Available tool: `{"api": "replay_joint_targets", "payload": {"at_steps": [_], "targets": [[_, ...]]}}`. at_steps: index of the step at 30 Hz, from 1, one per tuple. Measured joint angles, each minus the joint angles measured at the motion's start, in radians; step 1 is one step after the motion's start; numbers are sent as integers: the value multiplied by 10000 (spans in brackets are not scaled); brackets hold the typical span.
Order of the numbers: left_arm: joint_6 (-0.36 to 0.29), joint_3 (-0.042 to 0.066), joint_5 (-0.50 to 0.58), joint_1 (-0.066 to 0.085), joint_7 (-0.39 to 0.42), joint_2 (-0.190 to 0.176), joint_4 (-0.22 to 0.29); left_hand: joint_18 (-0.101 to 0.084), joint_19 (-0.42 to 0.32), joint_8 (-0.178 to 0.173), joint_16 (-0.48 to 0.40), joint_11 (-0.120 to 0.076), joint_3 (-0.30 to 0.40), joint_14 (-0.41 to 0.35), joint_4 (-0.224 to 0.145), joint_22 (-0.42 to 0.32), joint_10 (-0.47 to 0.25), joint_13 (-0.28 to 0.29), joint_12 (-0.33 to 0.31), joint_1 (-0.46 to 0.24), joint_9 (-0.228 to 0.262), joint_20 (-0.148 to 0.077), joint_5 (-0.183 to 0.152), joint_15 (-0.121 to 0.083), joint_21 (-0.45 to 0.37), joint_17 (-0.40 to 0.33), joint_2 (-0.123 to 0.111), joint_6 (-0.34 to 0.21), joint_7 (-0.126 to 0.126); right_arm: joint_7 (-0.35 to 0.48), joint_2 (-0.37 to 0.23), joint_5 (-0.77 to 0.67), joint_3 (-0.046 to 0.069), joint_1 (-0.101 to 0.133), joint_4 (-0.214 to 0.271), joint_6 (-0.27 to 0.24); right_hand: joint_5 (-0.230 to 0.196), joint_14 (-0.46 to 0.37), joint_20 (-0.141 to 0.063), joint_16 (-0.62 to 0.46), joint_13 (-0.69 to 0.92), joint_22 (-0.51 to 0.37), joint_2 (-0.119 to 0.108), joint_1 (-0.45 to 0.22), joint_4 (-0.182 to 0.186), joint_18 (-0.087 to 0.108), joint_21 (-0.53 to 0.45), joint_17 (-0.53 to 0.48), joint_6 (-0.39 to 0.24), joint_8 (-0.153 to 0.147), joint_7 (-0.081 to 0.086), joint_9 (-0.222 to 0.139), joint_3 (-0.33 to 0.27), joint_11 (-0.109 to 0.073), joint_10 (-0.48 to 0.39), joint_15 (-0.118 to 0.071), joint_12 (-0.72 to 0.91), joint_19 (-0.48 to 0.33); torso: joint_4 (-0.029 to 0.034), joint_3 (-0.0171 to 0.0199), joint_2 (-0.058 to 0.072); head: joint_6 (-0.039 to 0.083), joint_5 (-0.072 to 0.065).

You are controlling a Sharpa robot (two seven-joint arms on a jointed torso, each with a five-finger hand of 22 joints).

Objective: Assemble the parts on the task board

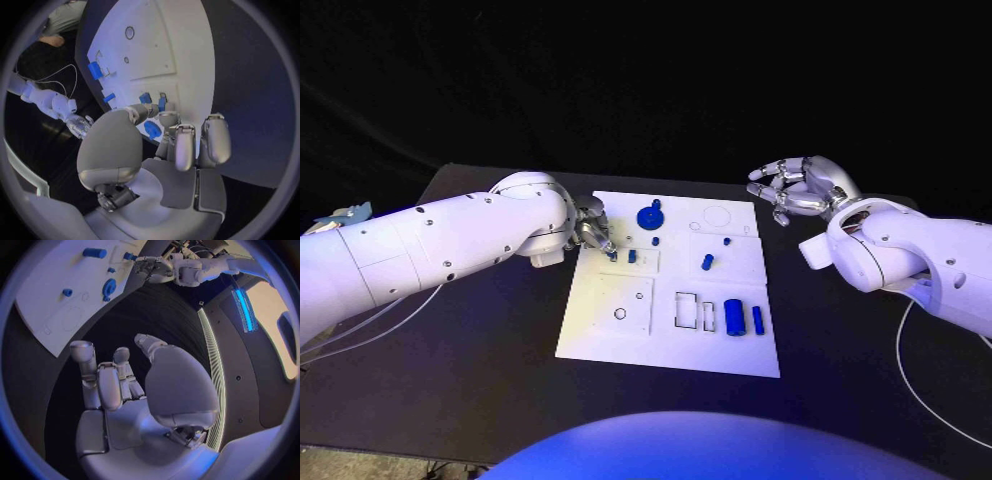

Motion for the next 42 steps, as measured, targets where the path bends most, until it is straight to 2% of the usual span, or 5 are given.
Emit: {"api": "replay_joint_targets", "payload": {"at_steps": [42], "targets": [[203,-12,-52,-1,41,75,-90,0,0,28,-1,-38,-1,0,-2,-30,40,-42,-1,-40,93,0,31,1,-1,-1,-41,0,0,5,18,-15,0,-14,-12,-2,0,0,0,0,1,0,0,0,0,0,0,0,0,0,0,1,0,0,0,0,-1,0,1,4,1,0,-37]]}}
